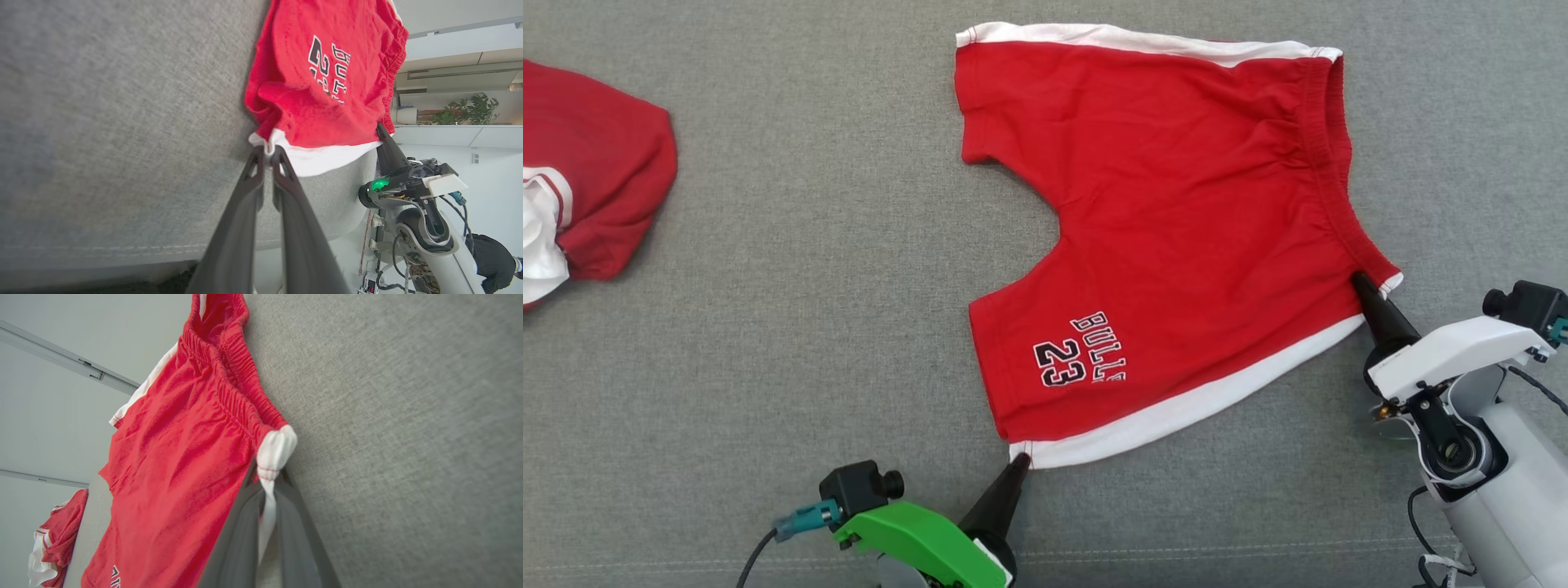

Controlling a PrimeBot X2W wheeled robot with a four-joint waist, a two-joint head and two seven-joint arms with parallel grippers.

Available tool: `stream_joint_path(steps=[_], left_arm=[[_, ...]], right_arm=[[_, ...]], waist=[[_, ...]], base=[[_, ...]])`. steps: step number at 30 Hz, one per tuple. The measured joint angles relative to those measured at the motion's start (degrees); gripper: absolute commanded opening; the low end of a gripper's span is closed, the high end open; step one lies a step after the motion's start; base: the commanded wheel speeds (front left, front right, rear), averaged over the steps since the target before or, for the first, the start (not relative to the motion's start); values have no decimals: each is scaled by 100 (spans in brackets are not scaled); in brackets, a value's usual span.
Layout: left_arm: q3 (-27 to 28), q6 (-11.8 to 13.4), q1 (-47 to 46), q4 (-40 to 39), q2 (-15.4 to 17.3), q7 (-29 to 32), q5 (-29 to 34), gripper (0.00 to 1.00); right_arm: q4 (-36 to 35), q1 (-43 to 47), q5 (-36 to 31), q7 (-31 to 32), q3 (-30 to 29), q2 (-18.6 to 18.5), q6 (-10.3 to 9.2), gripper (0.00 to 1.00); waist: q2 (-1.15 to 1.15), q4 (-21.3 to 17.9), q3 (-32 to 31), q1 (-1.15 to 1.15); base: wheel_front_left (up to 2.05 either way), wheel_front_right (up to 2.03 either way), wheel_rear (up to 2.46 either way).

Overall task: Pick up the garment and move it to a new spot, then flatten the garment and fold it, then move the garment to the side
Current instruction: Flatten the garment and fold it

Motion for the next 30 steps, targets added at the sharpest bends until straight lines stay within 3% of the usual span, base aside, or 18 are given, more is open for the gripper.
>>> stream_joint_path(steps=[1,2,7,9,14,17,23,26,29,30], left_arm=[[26,0,-16,-1,0,-24,-1,8],[46,0,-27,-1,0,-25,-1,8],[81,1,-37,3,0,-49,-9,7],[83,1,-37,7,0,-66,-9,6],[86,1,-37,20,0,-75,-10,5],[83,2,-37,31,0,-94,-10,3],[83,3,-37,33,0,-100,-14,0],[81,4,-37,35,0,-101,-14,0],[80,32,-37,38,0,-115,-14,0],[79,46,-37,41,0,-115,-14,0]], right_arm=[[10,0,7,-23,-16,7,11,35],[27,0,10,-48,-33,12,13,41],[110,0,19,-63,-46,10,49,33],[133,0,32,-69,-53,11,59,45],[190,0,43,-87,-71,11,98,43],[215,-1,53,-113,-81,18,101,53],[274,-9,93,-119,-99,20,148,38],[294,-34,100,-119,-100,25,151,18],[316,-44,101,-119,-101,30,197,17],[324,-44,102,-120,-108,32,200,23]], waist=[[0,-7,-3,0],[0,-13,-6,0],[0,-46,-33,0],[0,-60,-45,0],[0,-86,-63,0],[0,-91,-69,0],[0,-90,-79,0],[0,-88,-85,0],[0,-91,-94,0],[0,-92,-97,0]], base=[[0,0,0],[0,0,0],[0,0,0],[0,0,0],[0,0,0],[0,0,0],[0,0,0],[0,0,0],[0,0,0],[0,0,0]])
